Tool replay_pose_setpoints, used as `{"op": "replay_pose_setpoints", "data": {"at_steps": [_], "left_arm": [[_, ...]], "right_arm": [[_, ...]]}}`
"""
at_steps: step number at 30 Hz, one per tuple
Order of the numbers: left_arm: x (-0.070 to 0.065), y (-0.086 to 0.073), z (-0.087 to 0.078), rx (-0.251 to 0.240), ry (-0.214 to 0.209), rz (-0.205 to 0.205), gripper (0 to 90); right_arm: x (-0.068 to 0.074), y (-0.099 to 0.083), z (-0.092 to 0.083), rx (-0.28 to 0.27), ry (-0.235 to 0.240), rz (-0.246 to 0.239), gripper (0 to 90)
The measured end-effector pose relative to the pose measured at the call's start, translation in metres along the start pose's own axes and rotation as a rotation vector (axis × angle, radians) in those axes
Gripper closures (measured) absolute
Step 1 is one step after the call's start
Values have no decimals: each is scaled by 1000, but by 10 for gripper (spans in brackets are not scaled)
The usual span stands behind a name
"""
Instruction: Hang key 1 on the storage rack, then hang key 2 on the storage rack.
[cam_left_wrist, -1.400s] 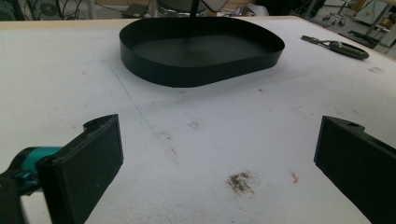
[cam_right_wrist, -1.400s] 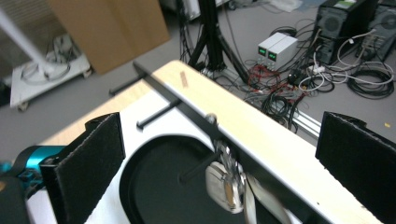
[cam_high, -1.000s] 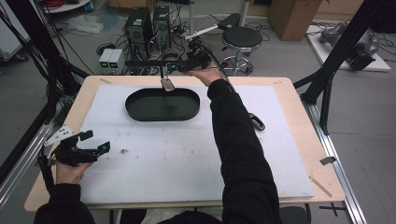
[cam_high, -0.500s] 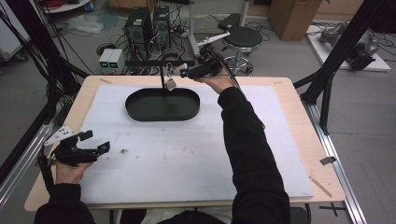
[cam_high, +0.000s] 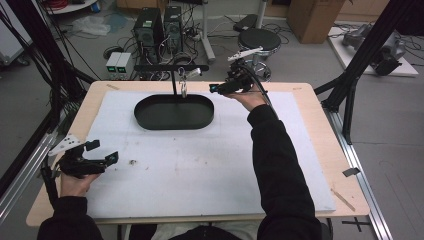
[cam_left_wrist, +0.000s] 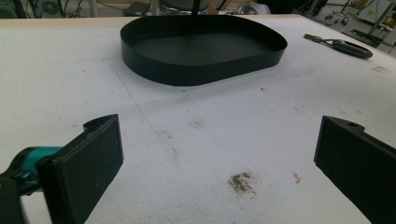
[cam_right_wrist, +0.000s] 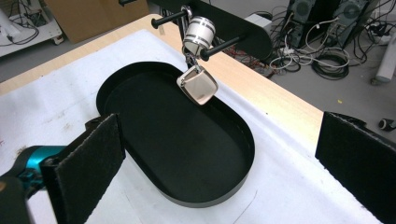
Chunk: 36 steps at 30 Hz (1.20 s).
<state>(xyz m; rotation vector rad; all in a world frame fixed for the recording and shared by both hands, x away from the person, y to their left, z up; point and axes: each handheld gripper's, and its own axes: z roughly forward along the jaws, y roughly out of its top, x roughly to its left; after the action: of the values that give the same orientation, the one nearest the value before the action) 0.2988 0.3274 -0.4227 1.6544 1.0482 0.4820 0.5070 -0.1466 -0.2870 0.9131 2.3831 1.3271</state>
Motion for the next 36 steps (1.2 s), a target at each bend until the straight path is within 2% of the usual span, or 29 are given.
{"op": "replay_pose_setpoints", "data": {"at_steps": [4, 12, 17, 22, 30, 33, 36], "left_arm": [[0, 0, -1, -2, 1, 2, 18], [0, 0, 1, 0, 0, 1, 18], [0, 0, 0, 0, 1, 1, 17], [0, 0, 0, 0, 2, 1, 18], [0, 0, 1, 3, 3, 2, 18], [0, 0, 1, 2, 4, 1, 17], [0, 0, 1, 1, 5, 0, 17]], "right_arm": [[1, -1, -4, -14, -10, -18, 7], [-8, -15, -14, -11, -30, 3, 7], [-12, -17, -23, -22, -43, 2, 7], [-17, -22, -29, -11, -63, -9, 7], [-30, -42, -41, -12, -89, 26, 7], [-36, -47, -46, 15, -107, 32, 7], [-40, -50, -53, -1, -117, 36, 7]]}}
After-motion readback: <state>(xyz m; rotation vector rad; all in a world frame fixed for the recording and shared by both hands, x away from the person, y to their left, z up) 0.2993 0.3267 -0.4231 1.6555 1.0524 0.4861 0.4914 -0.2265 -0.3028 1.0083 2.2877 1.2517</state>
